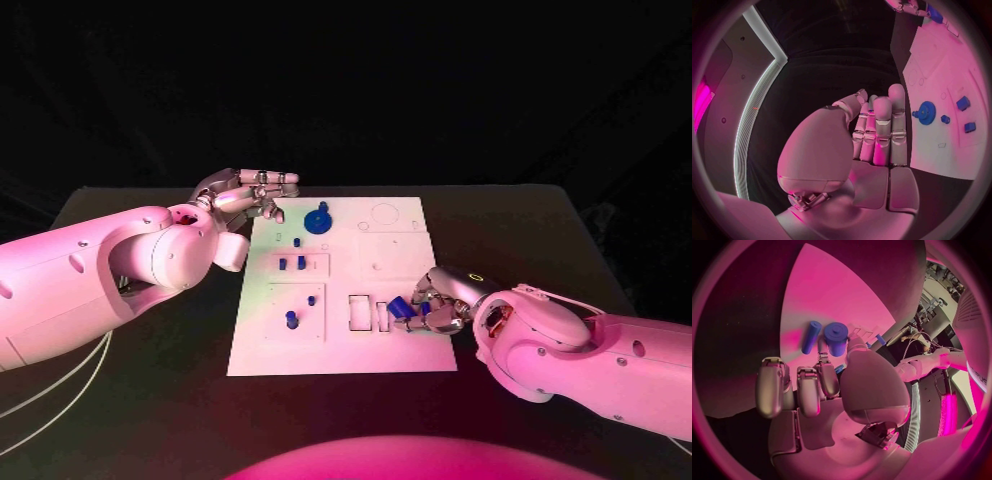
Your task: Assemble the parts on the task board
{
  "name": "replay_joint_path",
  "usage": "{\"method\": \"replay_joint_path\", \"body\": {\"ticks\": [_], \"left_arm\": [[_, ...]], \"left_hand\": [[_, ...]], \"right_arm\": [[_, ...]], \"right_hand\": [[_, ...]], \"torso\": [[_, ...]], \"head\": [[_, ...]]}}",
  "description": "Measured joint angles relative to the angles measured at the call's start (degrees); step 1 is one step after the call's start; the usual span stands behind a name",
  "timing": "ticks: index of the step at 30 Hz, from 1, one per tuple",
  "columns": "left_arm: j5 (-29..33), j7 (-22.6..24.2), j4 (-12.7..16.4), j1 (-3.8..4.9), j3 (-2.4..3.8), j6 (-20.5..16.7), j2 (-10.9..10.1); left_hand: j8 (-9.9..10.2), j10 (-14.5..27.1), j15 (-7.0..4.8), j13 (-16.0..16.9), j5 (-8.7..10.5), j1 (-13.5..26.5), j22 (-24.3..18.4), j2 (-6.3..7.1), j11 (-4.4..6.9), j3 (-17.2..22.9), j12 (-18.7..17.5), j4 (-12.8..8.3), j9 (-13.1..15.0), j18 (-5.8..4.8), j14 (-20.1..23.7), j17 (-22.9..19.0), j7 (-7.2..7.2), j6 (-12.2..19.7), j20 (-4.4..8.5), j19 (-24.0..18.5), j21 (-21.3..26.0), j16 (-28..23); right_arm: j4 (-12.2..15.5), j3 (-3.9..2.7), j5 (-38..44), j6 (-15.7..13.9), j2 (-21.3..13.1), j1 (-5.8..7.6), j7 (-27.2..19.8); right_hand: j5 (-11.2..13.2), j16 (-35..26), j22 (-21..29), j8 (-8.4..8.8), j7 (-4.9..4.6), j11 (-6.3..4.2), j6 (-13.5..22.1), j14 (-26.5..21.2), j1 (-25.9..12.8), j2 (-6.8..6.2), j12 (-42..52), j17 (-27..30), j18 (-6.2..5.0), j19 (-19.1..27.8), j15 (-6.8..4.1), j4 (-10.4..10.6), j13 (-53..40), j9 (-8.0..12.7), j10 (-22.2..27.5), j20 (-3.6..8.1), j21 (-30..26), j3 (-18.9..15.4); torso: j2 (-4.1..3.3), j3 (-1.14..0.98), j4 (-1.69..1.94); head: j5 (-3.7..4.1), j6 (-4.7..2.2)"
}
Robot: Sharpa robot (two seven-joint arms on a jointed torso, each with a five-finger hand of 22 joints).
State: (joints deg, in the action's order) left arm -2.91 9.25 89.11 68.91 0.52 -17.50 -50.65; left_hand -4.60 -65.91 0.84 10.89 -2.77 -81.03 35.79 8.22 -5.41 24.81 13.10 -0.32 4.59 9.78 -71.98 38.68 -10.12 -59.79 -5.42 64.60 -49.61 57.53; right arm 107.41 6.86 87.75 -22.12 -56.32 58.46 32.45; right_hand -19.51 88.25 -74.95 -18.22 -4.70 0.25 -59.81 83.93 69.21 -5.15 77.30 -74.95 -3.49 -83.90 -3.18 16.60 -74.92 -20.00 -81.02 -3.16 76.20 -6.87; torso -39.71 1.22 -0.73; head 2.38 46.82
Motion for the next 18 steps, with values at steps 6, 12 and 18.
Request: {"method": "replay_joint_path", "body": {"ticks": [6, 12, 18], "left_arm": [[-0.03, -0.10, 0.06, 0.00, 0.00, 0.11, -0.08], [-0.05, -0.19, 0.13, 0.00, 0.00, 0.23, -0.14], [-0.07, -0.25, 0.15, 0.00, 0.00, 0.32, -0.19]], "left_hand": [[0.00, 0.20, 0.00, 0.00, 0.00, 0.23, 0.00, -0.23, -0.20, 0.00, 0.21, 0.00, 0.00, 0.01, 0.00, 0.00, 0.00, 0.00, 0.00, 0.00, 0.00, 0.00], [0.00, 0.20, 0.00, 0.01, 0.00, 0.23, 0.00, -0.23, -0.21, 0.00, 0.21, 0.00, 0.00, 0.00, 0.00, 0.00, 0.00, 0.00, 0.00, 0.00, 0.00, 0.00], [0.00, 0.20, 0.00, 0.04, 0.00, 0.23, -0.05, -0.23, -0.21, -0.15, 0.21, 0.15, 0.00, 0.00, 0.00, 0.00, 0.00, 0.00, 0.00, 0.00, 0.22, 0.00]], "right_arm": [[-0.54, -0.18, 0.15, -0.25, 0.77, -0.23, 0.14], [-0.54, -0.15, 0.20, -1.01, 0.99, -0.40, 0.30], [0.84, 0.07, 0.21, -2.50, 0.04, -0.68, 0.62]], "right_hand": [[-0.33, -0.03, 0.00, -0.28, 0.06, -0.21, -0.03, 0.00, 0.04, 0.04, 0.00, 0.01, 0.00, 0.00, 0.00, 0.00, 0.00, -0.12, -0.21, 0.00, 0.00, 0.00], [-2.03, -0.03, 0.01, -0.26, 0.32, -0.22, 0.14, 0.00, 0.79, 1.26, 0.47, 0.01, 0.00, 0.00, 0.00, -0.16, 0.01, -0.91, -0.63, 0.01, 0.00, -0.17], [-4.74, 0.22, 0.01, -0.86, 0.65, -0.46, 0.45, 0.19, 2.31, 2.77, 1.28, 0.01, 0.00, -0.21, -0.23, -0.31, 0.01, -1.33, -1.18, 0.21, 0.45, -0.33]], "torso": [[0.03, 0.00, -0.01], [0.04, -0.01, -0.01], [0.03, -0.03, -0.04]], "head": [[-0.09, 0.04], [-0.05, 0.05], [-0.13, -0.02]]}}
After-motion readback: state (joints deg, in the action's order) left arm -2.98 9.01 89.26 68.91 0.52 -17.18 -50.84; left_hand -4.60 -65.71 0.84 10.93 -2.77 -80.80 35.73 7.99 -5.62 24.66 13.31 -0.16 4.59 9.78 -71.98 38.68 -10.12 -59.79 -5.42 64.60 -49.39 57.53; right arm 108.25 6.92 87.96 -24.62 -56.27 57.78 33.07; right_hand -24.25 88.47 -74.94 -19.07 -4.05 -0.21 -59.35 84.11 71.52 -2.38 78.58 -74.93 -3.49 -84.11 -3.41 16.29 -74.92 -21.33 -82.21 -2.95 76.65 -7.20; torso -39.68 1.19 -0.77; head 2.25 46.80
